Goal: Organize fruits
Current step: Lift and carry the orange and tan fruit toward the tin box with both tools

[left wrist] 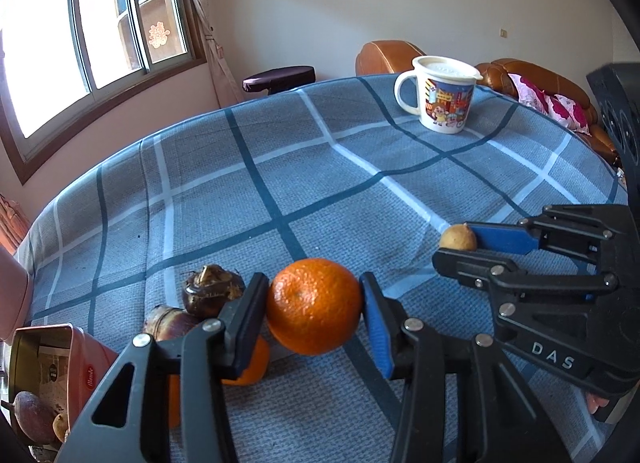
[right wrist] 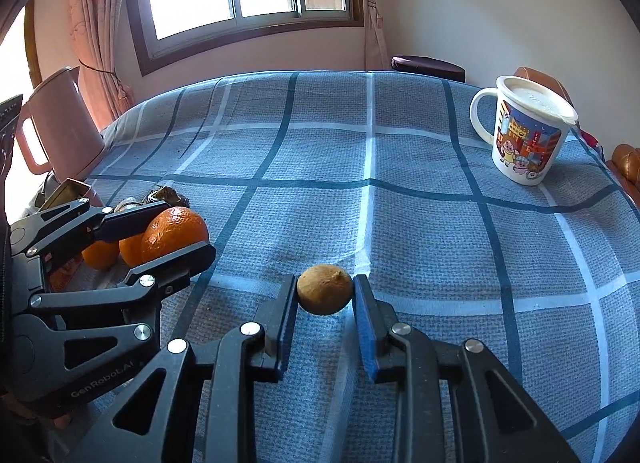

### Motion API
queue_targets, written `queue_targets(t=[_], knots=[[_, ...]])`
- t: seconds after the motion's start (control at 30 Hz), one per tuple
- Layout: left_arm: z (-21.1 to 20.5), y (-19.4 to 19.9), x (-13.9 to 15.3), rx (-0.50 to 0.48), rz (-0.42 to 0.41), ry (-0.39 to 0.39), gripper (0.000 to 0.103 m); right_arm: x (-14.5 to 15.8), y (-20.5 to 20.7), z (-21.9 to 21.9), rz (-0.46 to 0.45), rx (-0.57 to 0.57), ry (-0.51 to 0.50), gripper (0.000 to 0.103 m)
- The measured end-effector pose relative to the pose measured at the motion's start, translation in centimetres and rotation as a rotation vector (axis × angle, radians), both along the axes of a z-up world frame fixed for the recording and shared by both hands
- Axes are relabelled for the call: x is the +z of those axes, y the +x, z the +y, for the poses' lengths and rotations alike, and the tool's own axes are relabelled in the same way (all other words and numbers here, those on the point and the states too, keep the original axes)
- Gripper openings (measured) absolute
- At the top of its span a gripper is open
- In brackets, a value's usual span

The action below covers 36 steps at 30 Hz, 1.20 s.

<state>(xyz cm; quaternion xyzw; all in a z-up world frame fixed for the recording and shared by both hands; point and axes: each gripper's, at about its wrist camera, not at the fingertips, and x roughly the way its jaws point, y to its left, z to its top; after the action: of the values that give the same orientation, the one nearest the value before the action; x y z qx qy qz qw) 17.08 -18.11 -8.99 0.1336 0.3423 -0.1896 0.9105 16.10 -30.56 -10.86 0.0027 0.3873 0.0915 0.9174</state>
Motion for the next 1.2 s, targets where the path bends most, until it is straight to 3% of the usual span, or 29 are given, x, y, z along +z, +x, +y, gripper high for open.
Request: queue_targets(t=[0.63, 1.2], knots=[[-0.7, -1.9, 1.0, -0.008, -0.130, 0.038, 0.048, 1.2, -1.4, -0.1, -0.088, 0.003, 0.019, 0.030], [-0.5, -3.1, 1.7, 0.006, -0.198, 0.025, 0.048, 1.9, -2.4, -0.4, -0.161, -0.012, 0.030, 0.030]])
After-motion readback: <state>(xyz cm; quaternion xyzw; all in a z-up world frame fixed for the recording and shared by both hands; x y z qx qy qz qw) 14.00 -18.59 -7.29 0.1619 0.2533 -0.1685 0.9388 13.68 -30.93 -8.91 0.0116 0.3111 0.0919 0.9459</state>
